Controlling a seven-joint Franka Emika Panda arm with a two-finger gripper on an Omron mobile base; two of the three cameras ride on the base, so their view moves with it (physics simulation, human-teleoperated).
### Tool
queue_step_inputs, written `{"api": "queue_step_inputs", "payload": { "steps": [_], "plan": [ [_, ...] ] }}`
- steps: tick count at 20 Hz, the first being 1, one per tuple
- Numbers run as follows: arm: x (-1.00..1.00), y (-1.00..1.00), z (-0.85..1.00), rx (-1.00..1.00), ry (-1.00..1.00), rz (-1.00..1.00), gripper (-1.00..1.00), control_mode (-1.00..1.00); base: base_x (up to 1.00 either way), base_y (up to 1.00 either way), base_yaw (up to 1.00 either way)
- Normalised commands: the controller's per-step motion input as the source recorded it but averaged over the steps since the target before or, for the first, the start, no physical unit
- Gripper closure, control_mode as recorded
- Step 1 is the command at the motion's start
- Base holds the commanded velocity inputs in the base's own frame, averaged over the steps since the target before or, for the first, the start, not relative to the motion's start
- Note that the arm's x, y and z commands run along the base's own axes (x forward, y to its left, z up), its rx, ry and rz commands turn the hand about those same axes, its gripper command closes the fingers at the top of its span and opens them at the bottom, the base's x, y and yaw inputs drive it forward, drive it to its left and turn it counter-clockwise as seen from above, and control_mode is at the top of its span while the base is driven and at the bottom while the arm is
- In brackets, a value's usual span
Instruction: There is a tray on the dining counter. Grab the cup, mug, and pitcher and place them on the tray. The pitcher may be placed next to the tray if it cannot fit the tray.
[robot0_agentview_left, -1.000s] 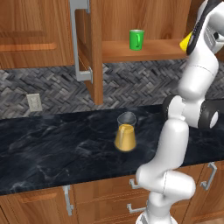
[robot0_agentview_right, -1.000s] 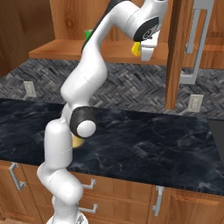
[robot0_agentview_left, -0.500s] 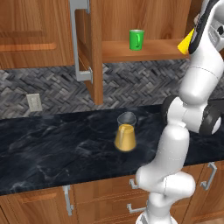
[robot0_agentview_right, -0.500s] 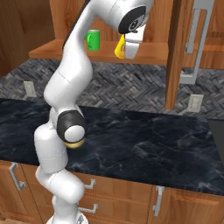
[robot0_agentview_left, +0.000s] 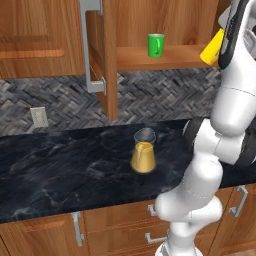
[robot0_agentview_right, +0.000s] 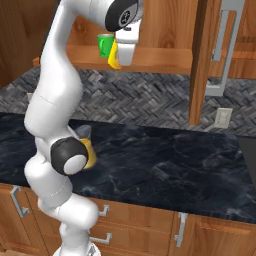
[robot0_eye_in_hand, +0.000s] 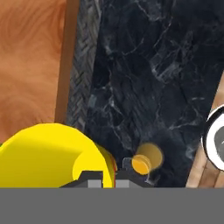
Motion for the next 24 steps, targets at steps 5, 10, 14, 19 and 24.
{"api": "queue_step_inputs", "payload": {
  "steps": [5, 10, 14, 19, 24],
  "plan": [
    [-1.00, 0.43, -0.25, -0.17, -0.14, 0.04, 1.00, -1.00, 0.00, 0.00, 0.00],
    [-0.85, 0.45, -0.64, -0.19, -0.05, 0.17, 1.00, -1.00, 0.00, 0.00, 0.00],
    [-0.47, 0.47, -0.79, -0.16, 0.00, 0.25, 1.00, -1.00, 0.00, 0.00, 0.00],
    [-0.41, 0.16, -0.68, -0.10, 0.00, 0.24, 1.00, -1.00, 0.00, 0.00, 0.00],
    [-0.03, 0.00, -0.38, -0.01, 0.00, 0.27, 1.00, -1.00, 0.00, 0.00, 0.00]
  ]
}}
